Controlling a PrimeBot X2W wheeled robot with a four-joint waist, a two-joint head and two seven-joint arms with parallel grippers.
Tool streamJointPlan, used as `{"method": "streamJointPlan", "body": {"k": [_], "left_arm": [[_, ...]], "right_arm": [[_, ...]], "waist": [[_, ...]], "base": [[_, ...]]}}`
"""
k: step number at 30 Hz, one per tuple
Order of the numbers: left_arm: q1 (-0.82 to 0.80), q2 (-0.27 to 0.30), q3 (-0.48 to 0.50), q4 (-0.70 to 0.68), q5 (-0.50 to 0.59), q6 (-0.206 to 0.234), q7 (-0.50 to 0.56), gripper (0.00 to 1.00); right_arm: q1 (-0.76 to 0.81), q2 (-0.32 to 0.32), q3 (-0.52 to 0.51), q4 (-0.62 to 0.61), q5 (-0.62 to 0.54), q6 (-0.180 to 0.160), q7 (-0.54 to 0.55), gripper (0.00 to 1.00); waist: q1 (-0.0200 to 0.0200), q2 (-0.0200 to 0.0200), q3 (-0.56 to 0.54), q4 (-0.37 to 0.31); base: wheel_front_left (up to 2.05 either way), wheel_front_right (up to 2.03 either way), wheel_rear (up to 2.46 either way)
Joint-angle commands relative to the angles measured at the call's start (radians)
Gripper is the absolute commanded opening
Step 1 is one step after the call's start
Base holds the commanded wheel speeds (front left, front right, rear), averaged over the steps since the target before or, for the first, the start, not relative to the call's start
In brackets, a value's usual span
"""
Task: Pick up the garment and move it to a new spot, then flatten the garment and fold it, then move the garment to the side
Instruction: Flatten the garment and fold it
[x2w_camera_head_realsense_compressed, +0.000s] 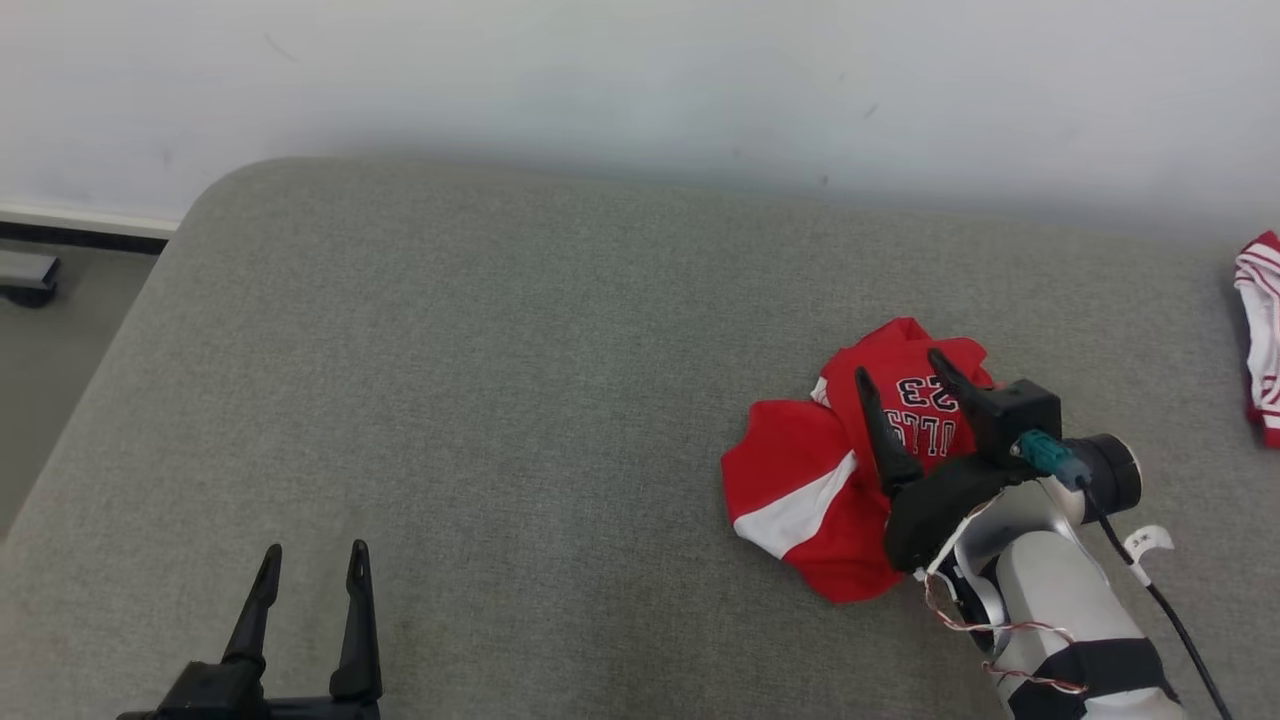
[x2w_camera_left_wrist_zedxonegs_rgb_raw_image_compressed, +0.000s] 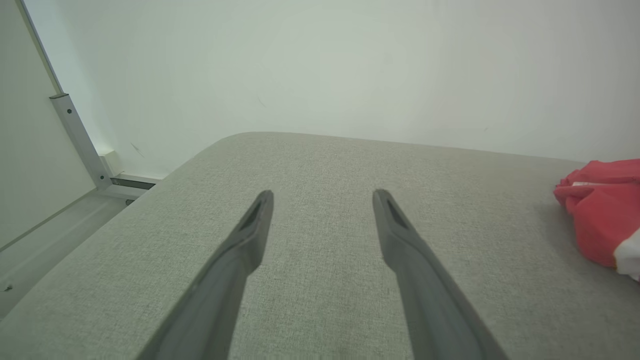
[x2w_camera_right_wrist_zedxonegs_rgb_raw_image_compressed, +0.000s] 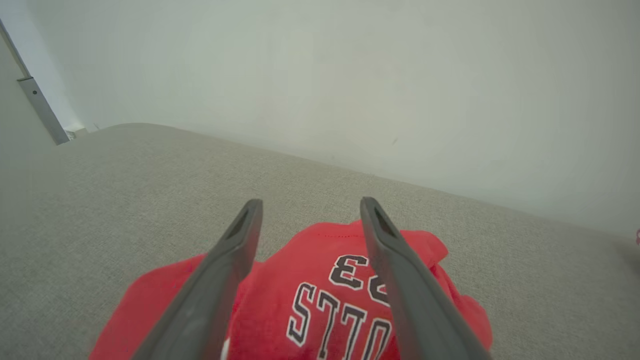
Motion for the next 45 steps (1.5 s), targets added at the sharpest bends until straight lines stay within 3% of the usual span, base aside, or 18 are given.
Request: {"method": "streamJointPlan", "body": {"k": [1, 10, 11, 12, 18, 27, 36, 42, 43, 44, 45], "left_arm": [[-0.013, -0.004, 0.0, 0.001, -0.012, 0.0, -0.003, 1.0], [-0.018, -0.008, 0.013, 0.003, -0.017, -0.002, -0.003, 1.0], [-0.021, -0.009, 0.013, 0.004, -0.018, -0.002, -0.003, 1.0], [-0.023, -0.009, 0.013, 0.005, -0.016, -0.003, -0.003, 1.0], [-0.029, -0.01, 0.016, 0.008, -0.02, -0.003, -0.003, 1.0], [0.006, -0.01, 0.046, -0.005, -0.008, 0.001, -0.003, 1.0], [0.004, -0.01, 0.047, -0.007, -0.011, -0.005, -0.003, 1.0], [-0.007, -0.01, 0.036, 0.001, -0.008, -0.007, -0.003, 1.0], [-0.007, -0.01, 0.035, 0.002, -0.006, -0.007, -0.003, 1.0], [-0.006, -0.01, 0.034, 0.004, -0.006, -0.007, -0.003, 1.0], [-0.005, -0.01, 0.035, 0.004, -0.005, -0.008, -0.003, 1.0]], "right_arm": [[-0.02, -0.007, -0.003, 0.017, -0.019, -0.003, 0.014, 1.0], [-0.037, -0.021, -0.003, 0.11, -0.04, -0.003, 0.149, 1.0], [-0.039, -0.021, -0.001, 0.112, -0.036, -0.003, 0.162, 0.43], [-0.038, -0.025, 0.002, 0.117, -0.034, -0.003, 0.178, 0.0], [-0.05, -0.031, 0.011, 0.093, -0.022, -0.003, 0.203, 0.0], [-0.023, -0.022, -0.029, -0.021, -0.006, -0.003, 0.077, 0.0], [0.186, 0.029, -0.13, -0.197, 0.076, -0.003, -0.051, 0.0], [0.345, 0.061, -0.21, -0.256, 0.12, -0.003, -0.065, 0.0], [0.362, 0.065, -0.219, -0.258, 0.118, -0.003, -0.065, 0.03], [0.374, 0.068, -0.224, -0.262, 0.113, -0.003, -0.07, 0.79], [0.385, 0.071, -0.228, -0.264, 0.11, -0.003, -0.074, 1.0]], "waist": [[-0.0002, -0.0001, 0.025, 0.027], [-0.0002, -0.0001, 0.04, 0.024], [-0.0002, -0.0001, 0.042, 0.021], [-0.0002, -0.0001, 0.043, 0.019], [-0.0002, -0.0001, 0.041, -0.001], [-0.0002, -0.0001, 0.016, -0.062], [-0.0002, -0.0001, 0.026, -0.14], [-0.0002, -0.0001, 0.029, -0.172], [-0.0002, -0.0001, 0.028, -0.177], [-0.0002, -0.0001, 0.026, -0.18], [-0.0002, -0.0001, 0.024, -0.185]], "base": [[0.0, 0.0, 0.0], [0.0, 0.0, 0.0], [0.0, 0.0, 0.0], [0.0, 0.0, 0.0], [0.0, 0.0, 0.0], [0.0, 0.0, 0.0], [0.0, 0.0, 0.0], [0.0, 0.0, 0.0], [0.0, 0.0, 0.0], [0.0, 0.0, 0.0], [0.0, 0.0, 0.0]]}}
